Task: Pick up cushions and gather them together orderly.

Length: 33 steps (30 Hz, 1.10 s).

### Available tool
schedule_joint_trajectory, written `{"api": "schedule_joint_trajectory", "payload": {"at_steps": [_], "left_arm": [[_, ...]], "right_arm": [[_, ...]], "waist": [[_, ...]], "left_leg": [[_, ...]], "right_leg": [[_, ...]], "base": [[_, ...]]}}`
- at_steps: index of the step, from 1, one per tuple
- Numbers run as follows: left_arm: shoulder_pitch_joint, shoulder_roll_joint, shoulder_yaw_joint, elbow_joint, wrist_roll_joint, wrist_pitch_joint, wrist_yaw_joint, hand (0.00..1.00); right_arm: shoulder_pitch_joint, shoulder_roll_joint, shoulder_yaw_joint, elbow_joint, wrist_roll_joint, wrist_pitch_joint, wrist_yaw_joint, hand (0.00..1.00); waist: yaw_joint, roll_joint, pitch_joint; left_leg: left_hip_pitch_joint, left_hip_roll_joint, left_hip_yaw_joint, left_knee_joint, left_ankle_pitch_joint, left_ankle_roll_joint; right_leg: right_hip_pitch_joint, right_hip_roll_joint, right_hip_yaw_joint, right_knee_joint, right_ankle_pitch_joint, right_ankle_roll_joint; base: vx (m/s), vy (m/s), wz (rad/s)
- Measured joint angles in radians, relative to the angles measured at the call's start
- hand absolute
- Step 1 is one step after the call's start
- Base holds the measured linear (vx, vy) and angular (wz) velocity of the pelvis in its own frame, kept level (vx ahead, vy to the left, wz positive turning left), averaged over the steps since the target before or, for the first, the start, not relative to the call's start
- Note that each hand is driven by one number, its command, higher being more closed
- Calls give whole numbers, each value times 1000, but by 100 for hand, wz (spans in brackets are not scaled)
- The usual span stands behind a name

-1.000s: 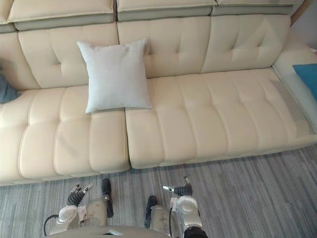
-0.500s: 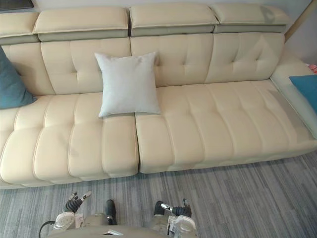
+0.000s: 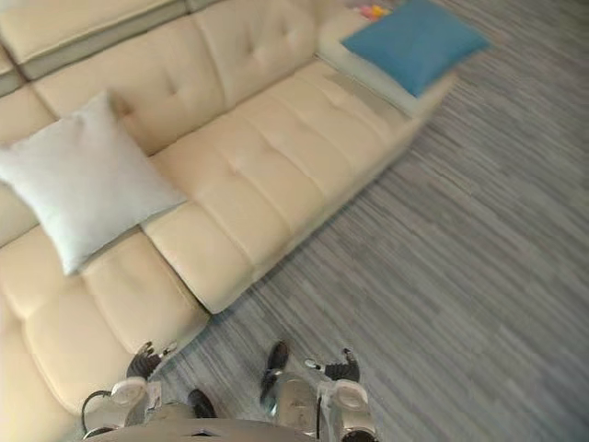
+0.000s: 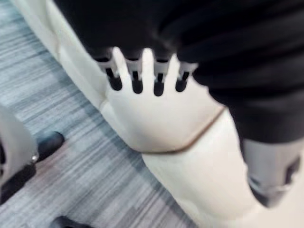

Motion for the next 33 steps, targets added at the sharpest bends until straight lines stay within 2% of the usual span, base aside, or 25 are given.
{"api": "schedule_joint_trajectory", "payload": {"at_steps": [1, 2, 3, 5, 6, 7, 8, 9, 12, 14, 16, 17, 19, 20, 22, 23, 24, 25, 26, 27, 28, 29, 30, 32, 33], "left_arm": [[10, 4, 1, 1, 0, 1, -2, 0], [18, 2, 1, 5, 0, 2, -6, 0], [16, -2, -2, 6, 0, 2, -8, 0], [12, -1, -20, 15, 0, 3, -9, 0], [15, -4, -23, 19, 0, 4, -10, 0], [18, -6, -25, 21, 0, 4, -11, 0], [25, -11, -28, 22, 0, 4, -14, 0], [26, -9, -27, 13, 0, 1, -15, 0], [26, -10, -21, -8, -5, -1, -13, 0], [25, -11, -21, -24, -22, -9, -14, 0], [19, -19, -17, -28, -33, -13, -14, 0], [17, -25, -15, -28, -43, -18, -13, 0], [17, -28, -6, -28, -50, -22, -11, 0], [17, -27, 10, -24, -58, -22, -8, 0], [16, -25, 26, -22, -62, -22, -8, 0], [16, -18, 32, -23, -62, -23, -8, 0], [16, -5, 31, -21, -62, -22, -8, 0], [16, 0, 30, -19, -62, -22, -8, 0], [16, 10, 27, -11, -62, -18, -6, 0], [17, 20, 16, -6, -61, -9, -5, 0], [19, 26, 4, -3, -61, -4, -5, 0], [21, 36, -28, 11, -61, -1, -4, 0], [15, 34, -38, 11, -61, 1, -3, 0], [15, 28, -39, 10, -62, 1, -1, 0], [5, 24, -40, 10, -62, 1, -1, 0]], "right_arm": [[2, 3, 4, 2, 0, 0, 0, 0], [1, -1, 8, 2, 0, 0, 0, 0], [1, -4, 5, 0, 8, -1, 0, 0], [-1, -7, 9, -3, 16, -1, 1, 0], [4, -7, 15, -1, 16, 1, 0, 0], [7, -9, 17, 0, 16, 1, 0, 0], [9, -9, 32, 3, 16, 1, 0, 0], [4, -23, 41, 6, 16, 1, 0, 0], [-2, -39, 36, 32, 16, 10, -1, 0], [0, -40, 19, 45, 16, 12, -1, 0], [3, -41, -9, 46, 18, 12, -3, 0], [7, -44, -15, 46, 18, 12, -5, 0], [16, -43, -12, 46, 19, 12, -6, 0], [19, -36, -9, 46, 19, 12, -6, 0], [18, -28, -4, 43, 18, 11, -5, 0], [24, -23, 0, 47, 17, 11, -4, 0], [30, -13, -1, 47, 17, 11, -4, 0], [33, -9, -1, 47, 17, 11, -3, 0], [28, 4, -4, 36, 19, 9, 0, 0], [27, 2, -3, 21, 18, 8, 1, 0], [28, 2, -3, 12, 18, 8, 1, 0], [28, 0, -3, 8, 17, 6, 2, 0], [20, -1, -1, 11, 16, 8, 2, 0], [5, 0, 3, 10, 17, 6, 9, 0], [-12, -3, 2, 9, 18, 6, 18, 0]], "waist": [[2, -6, -3], [-1, 9, 5], [-14, 24, 6], [-22, 28, 8], [-14, 25, 9], [-10, 25, 10], [-2, 24, 16], [4, 30, 25], [32, 32, 40], [50, 33, 53], [60, 46, 63], [73, 55, 67], [98, 62, 63], [105, 55, 60], [103, 55, 54], [103, 31, 42], [105, 6, 31], [101, -7, 27], [90, -24, 29], [80, -26, 30], [72, -28, 31], [55, -17, 36], [51, -19, 39], [49, -9, 39], [43, 2, 45]], "left_leg": [[25, 0, 37, 7, -14, -19], [36, 18, 74, 24, -27, -32], [42, 44, 99, 61, -45, -32], [40, 92, 110, 138, -58, -24], [32, 170, 82, 291, -55, 8], [23, 195, 59, 350, -45, 29], [-14, 223, -29, 466, -59, 51], [-90, 168, -212, 547, -110, 13], [-185, 35, -403, 490, -143, 8], [-266, -42, -499, 342, -130, 2], [-315, -88, -602, 161, -65, -20], [-320, -99, -653, 48, 2, -40], [-311, -98, -691, -15, 95, -53], [-305, -102, -707, -11, 129, -33], [-307, -112, -709, 29, 133, 8], [-305, -125, -683, 71, 104, 53], [-301, -140, -650, 90, 64, 57], [-293, -149, -639, 94, 44, 65], [-254, -165, -609, 112, 1, 76], [-215, -170, -599, 124, -28, 93], [-183, -177, -598, 124, -45, 99], [-113, -183, -598, 113, -74, 113], [-42, -180, -599, 72, -86, 112], [15, -156, -600, 13, -87, 108], [36, -131, -601, -15, -87, 107]], "right_leg": [[2, -4, 3, 9, 26, 50], [-10, 20, 52, 13, 28, 90], [-33, 46, 90, 21, 7, 98], [-45, 71, 117, 46, -20, 91], [-32, 115, 164, 54, -37, 84], [-22, 128, 182, 53, -42, 80], [-1, 160, 229, 42, -46, 76], [20, 194, 295, 23, -48, 71], [58, 233, 405, -20, -45, 77], [91, 244, 473, -54, -44, 78], [121, 257, 531, -84, -43, 86], [142, 267, 561, -105, -38, 95], [173, 289, 624, -140, -31, 110], [183, 291, 659, -140, -35, 116], [179, 289, 704, -115, -58, 139], [142, 271, 739, -32, -117, 167], [107, 244, 754, 53, -167, 212], [89, 233, 756, 104, -183, 236], [18, 200, 759, 321, -210, 346], [-28, 182, 741, 464, -192, 395], [-44, 160, 712, 543, -189, 395], [-59, 110, 635, 642, -214, 322], [-68, 86, 580, 621, -251, 256], [-117, 89, 528, 518, -271, 217], [-161, 104, 516, 416, -256, 208]], "base": [[44, -157, -152], [83, -207, -140], [64, -143, -104], [87, -149, -91], [118, -212, -99], [101, -184, -116], [92, -98, -131], [63, -59, -133], [99, -21, -131], [146, 44, -122], [167, 84, -106], [198, 105, -107], [254, 139, -113], [296, 166, -98], [290, 183, -73], [404, 276, -74], [341, 236, -65], [376, 208, -54], [391, 172, -44], [484, 195, -35], [424, 102, 0], [553, 33, 12], [460, 9, 13], [433, -41, 2], [567, -111, 3]]}}
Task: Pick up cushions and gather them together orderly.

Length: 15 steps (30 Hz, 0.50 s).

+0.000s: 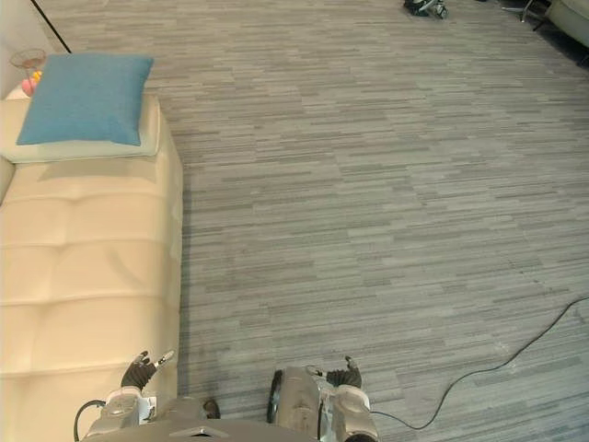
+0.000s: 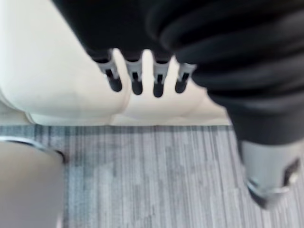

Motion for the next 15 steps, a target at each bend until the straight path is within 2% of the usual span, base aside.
{"api": "schedule_joint_trajectory", "payload": {"at_steps": [1, 2, 3, 4, 5, 6, 8, 9, 10, 11, 12, 15], "left_arm": [[-11, -3, -3, 1, 0, 0, 0, 0], [-11, -4, -13, 2, 0, 0, 0, 0], [-6, -4, -19, 6, 0, 0, -1, 0], [-1, -1, -18, 8, 0, 0, -1, 0], [2, -7, -14, 18, 0, 0, -1, 0], [-10, -34, -14, 40, 0, -2, -3, 0], [-16, -55, -1, 40, 1, -7, -3, 0], [-17, -61, 13, 40, 1, -7, -3, 0], [-17, -74, 45, 37, 1, -7, -4, 0], [-17, -75, 46, 33, 1, -7, -5, 0], [-16, -72, 46, 7, 1, -7, -5, 0], [-15, -67, 41, -6, 1, -12, -6, 0]], "right_arm": [[-14, -5, -2, 0, 0, -2, 6, 0], [-23, -12, -3, 0, 0, -4, 7, 0], [-16, -18, -4, 3, -1, -4, 6, 0], [1, -17, -5, 2, -1, 1, 7, 0], [8, -24, -13, 5, -2, 6, 7, 0], [-5, -49, -13, 9, -5, 11, 8, 0], [0, -53, -36, 9, -18, 11, 9, 0], [5, -50, -44, 7, -20, 11, 8, 0], [25, -51, -44, -6, -21, 10, 7, 0], [29, -51, -42, -8, -21, 10, 7, 0], [30, -42, -31, -9, -19, 9, 5, 0], [35, -20, -32, -2, -18, 10, 5, 0]], "waist": [[-7, 9, 6], [-11, 12, 13], [-13, 0, 14], [-15, -21, 10], [-19, -18, 11], [-22, 24, 14], [-26, 41, 16], [-29, 48, 17], [-26, 61, 18], [-17, 62, 18], [5, 62, 18], [14, 60, 17]], "left_leg": [[18, 21, 0, -20, 1, -2], [42, 33, -2, -41, 3, -6], [74, 29, -4, -52, 1, -20], [102, 22, -15, -52, -6, -55], [135, 31, -51, -37, -31, -97], [121, 64, -86, 20, -21, -107], [68, 79, -132, 190, 34, -117], [43, 89, -141, 268, 64, -119], [-81, 154, -137, 590, 167, -127], [-123, 174, -118, 690, 157, -119], [-211, 203, -63, 847, 117, -114], [-342, 184, 15, 812, 71, -92]], "right_leg": [[-35, 13, 6, -101, 45, 2], [-59, 25, 31, -245, 126, 11], [-47, 26, 72, -436, 252, 21], [-31, 17, 106, -536, 337, 33], [-16, 15, 123, -501, 509, 2], [-60, 30, 111, -361, 416, -18], [-61, 21, 77, -233, 311, -36], [-39, 22, 65, -220, 282, -40], [61, 37, 26, -232, 217, -58], [97, 49, 22, -245, 205, -64], [188, 67, 18, -287, 172, -83], [321, 67, 2, -402, 164, -78]], "base": [[572, -166, 4], [607, -216, 13], [548, -206, 21], [589, -251, 33], [574, -267, 29], [547, -275, 30], [472, -250, 34], [629, -307, 55], [506, -227, 40], [679, -268, 20], [372, -132, -8], [431, -68, 12]]}}
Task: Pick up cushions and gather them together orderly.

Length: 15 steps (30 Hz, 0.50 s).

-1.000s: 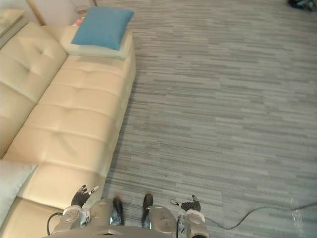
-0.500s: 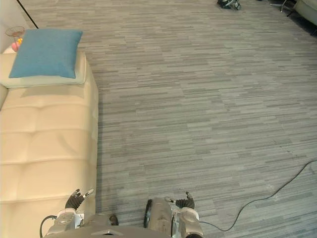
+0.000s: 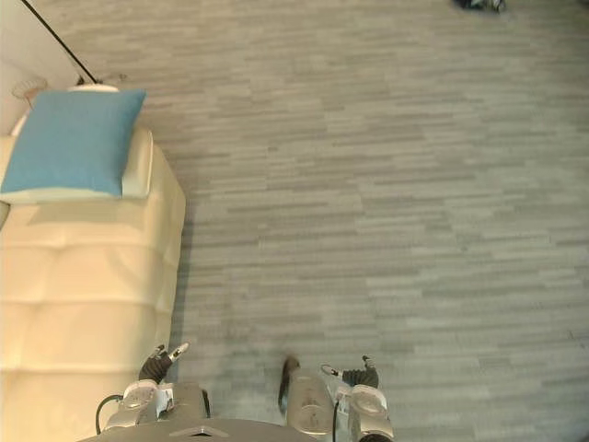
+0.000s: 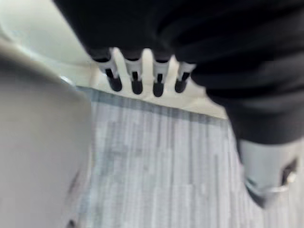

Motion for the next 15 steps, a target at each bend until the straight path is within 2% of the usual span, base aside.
{"api": "schedule_joint_trajectory", "payload": {"at_steps": [1, 3, 4, 5, 6, 7, 8, 9, 10, 11, 12, 13, 14, 15], "left_arm": [[2, 6, 1, -1, 0, 0, 0, 0], [7, 4, 9, -16, -1, -2, 0, 0], [6, 3, 10, -18, -1, -5, -1, 0], [10, 1, 8, -20, -1, -7, -1, 0], [13, 0, 6, -20, -2, -7, -1, 0], [14, 4, 5, -21, -3, -11, -1, 0], [11, 5, 5, -22, -2, -13, -1, 0], [7, 16, 9, -23, -1, -14, -1, 0], [1, 24, 19, -24, -1, -16, -2, 0], [1, 24, 21, -25, -1, -17, -2, 0], [2, 23, 20, -20, -1, -17, 0, 0], [2, 28, 19, -14, -1, -17, 0, 0], [1, 41, 11, -3, -1, -11, -1, 0], [1, 48, 6, 11, 0, -4, 0, 0]], "right_arm": [[-3, 7, -1, 6, 0, 0, 0, 0], [-6, 19, -4, 9, 0, 0, 0, 0], [-14, 20, -5, 12, 0, 0, 0, 0], [-12, 22, -15, 24, 0, 0, -1, 0], [-11, 20, -15, 31, 0, 0, -2, 0], [-11, 16, -8, 52, 0, 2, -3, 0], [-14, 23, -2, 53, -1, 2, -2, 0], [-12, 33, 4, 53, -2, 2, -1, 0], [-14, 34, 8, 50, -3, 2, 0, 0], [-13, 33, 9, 51, -3, 2, 0, 0], [-14, 26, 12, 52, -14, 1, 0, 0], [-16, 27, 16, 51, -16, 0, 0, 0], [-17, 30, 32, 48, -21, -1, 2, 0], [-12, 32, 36, 49, -21, -1, 2, 0]], "waist": [[15, 0, 0], [34, 0, 1], [39, -1, 1], [42, -2, 2], [43, 3, -1], [62, -12, -3], [64, -20, -10], [57, -44, -15], [59, -56, -18], [61, -57, -19], [61, -63, -28], [62, -73, -33], [50, -92, -35], [35, -98, -33]], "left_leg": [[-42, -9, 46, -103, -19, 1], [-77, -63, 60, -410, -11, -5], [-79, -80, 57, -496, 3, -7], [-61, -130, 29, -750, 93, -33], [-46, -135, 20, -824, 140, -38], [-19, -156, 30, -824, 266, 10], [-19, -173, 34, -810, 247, 45], [-39, -193, 35, -757, 201, 85], [-72, -199, 33, -642, 127, 111], [-74, -199, 36, -611, 99, 117], [-62, -204, 43, -563, 22, 125], [-46, -213, 46, -558, -1, 127], [-5, -239, 41, -561, -36, 132], [42, -254, 27, -569, -60, 140]], "right_leg": [[41, -2, 2, -42, 3, 7], [98, -12, 15, -90, 0, 35], [109, -18, 20, -97, -12, 38], [157, -33, 28, -119, -39, 65], [174, -32, 32, -131, -49, 74], [221, -42, 67, -157, -73, 90], [234, -58, 77, -160, -80, 81], [239, -80, 87, -163, -70, 83], [240, -96, 113, -129, -59, 99], [238, -102, 128, -101, -60, 102], [187, -113, 169, 69, -76, 138], [142, -126, 187, 185, -75, 185], [49, -144, 223, 421, -31, 306], [-11, -149, 226, 596, -22, 329]], "base": [[399, 39, -7], [371, 76, -18], [456, 173, -18], [475, 197, -15], [602, 275, -36], [429, 187, -31], [566, 212, -24], [672, 253, 11], [564, 221, 16], [617, 303, 11], [389, 202, 0], [591, 284, 5], [502, 172, 21], [511, 144, 36]]}}
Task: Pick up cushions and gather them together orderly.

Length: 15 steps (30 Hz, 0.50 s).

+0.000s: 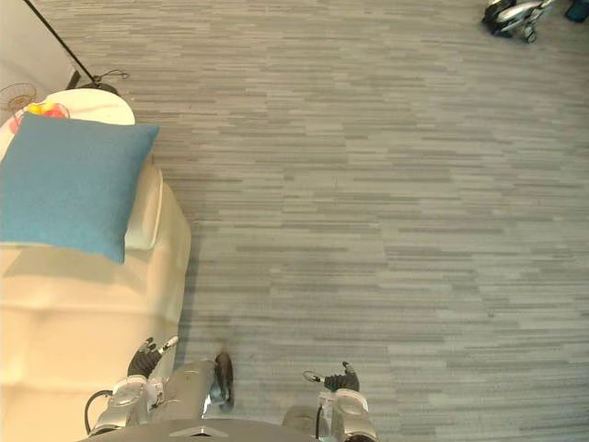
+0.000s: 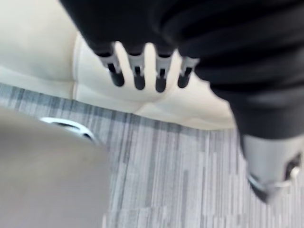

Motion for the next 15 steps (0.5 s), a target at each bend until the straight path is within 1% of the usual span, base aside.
{"api": "schedule_joint_trajectory", "payload": {"at_steps": [1, 2, 3, 4, 5, 6, 7, 8, 9, 10, 11, 12, 13, 14, 15], "left_arm": [[1, 4, -3, 8, 0, 9, 1, 0], [14, 7, -10, 9, 1, 16, 2, 0], [18, 8, -15, 9, 1, 18, 2, 0], [22, 8, -29, 11, 1, 19, 2, 0], [23, 5, -29, 11, 0, 19, 2, 0], [23, 2, -28, 12, 0, 19, 2, 0], [20, -7, -28, 15, 0, 20, 2, 0], [18, -10, -30, 16, 1, 20, 2, 0], [18, -12, -30, 17, 1, 20, 1, 0], [20, -11, -29, 17, 1, 20, 1, 0], [24, -7, -24, 19, 1, 19, 1, 0], [23, -6, -22, 26, 1, 19, 1, 0], [19, -21, -15, 39, 2, 18, -1, 0], [20, -29, -9, 40, 3, 18, 0, 0], [20, -37, -6, 39, 4, 18, 0, 0]], "right_arm": [[10, 1, 0, -4, 6, 0, 3, 0], [13, -3, -3, -18, 6, -5, 4, 0], [11, -8, 1, -20, 5, -7, 4, 0], [10, -14, 2, -27, 1, -9, 4, 0], [10, -14, 2, -28, 2, -9, 5, 0], [9, -15, 1, -30, 3, -10, 6, 0], [9, -19, -6, -46, 3, -10, 8, 0], [8, -22, -17, -47, 5, -9, 8, 0], [9, -24, -21, -47, 8, -9, 8, 0], [11, -27, -33, -46, 9, -8, 8, 0], [32, -26, -48, -44, 10, -3, 7, 0], [37, -23, -54, -42, 10, -2, 8, 0], [37, -36, -65, -45, 10, 0, 6, 0], [38, -34, -79, -45, 11, 1, 7, 0], [40, -35, -79, -46, 10, 1, 7, 0]], "waist": [[-8, 0, 0], [-20, 4, 2], [-24, 7, 2], [-31, 19, 4], [-32, 22, 3], [-33, 21, 3], [-44, 25, 5], [-53, 32, 10], [-58, 36, 12], [-59, 32, 12], [-55, 12, 8], [-55, 22, 11], [-50, 50, 8], [-54, 54, 6], [-54, 56, 4]], "left_leg": [[51, -12, -16, -19, -12, 4], [122, -24, -31, -62, -20, 10], [154, -27, -39, -84, -21, 10], [224, -25, -60, -141, -19, 7], [255, -23, -81, -162, -18, 7], [268, -20, -95, -171, -18, 7], [292, -7, -137, -192, -19, 7], [308, 12, -168, -207, -21, 1], [316, 20, -184, -210, -26, -8], [332, 30, -210, -215, -40, -34], [364, 41, -250, -213, -74, -90], [375, 50, -264, -213, -84, -103], [378, 73, -281, -212, -65, -118], [380, 80, -288, -201, -43, -139], [376, 84, -289, -185, -36, -151]], "right_leg": [[-37, -9, -27, 114, -19, -28], [-77, -14, -72, 179, -53, -92], [-95, -13, -96, 179, -68, -115], [-138, 0, -161, 102, -108, -183], [-175, 17, -182, 10, -128, -204], [-194, 29, -178, -40, -133, -207], [-243, 70, -144, -191, -126, -216], [-263, 97, -106, -331, -76, -208], [-266, 105, -88, -399, -43, -203], [-270, 113, -48, -524, 31, -198], [-244, 104, -22, -596, 217, -181], [-236, 112, -27, -579, 233, -196], [-250, 116, -60, -493, 158, -219], [-257, 105, -86, -433, 108, -232], [-255, 100, -99, -413, 87, -238]], "base": [[520, 88, 42], [415, 51, 34], [571, 28, 44], [529, -29, 51], [523, -63, 54], [431, -124, 74], [421, -166, 92], [327, -138, 103], [409, -217, 96], [436, -282, 110], [539, -362, 104], [443, -314, 96], [411, -297, 68], [386, -275, 65], [364, -280, 57]]}}
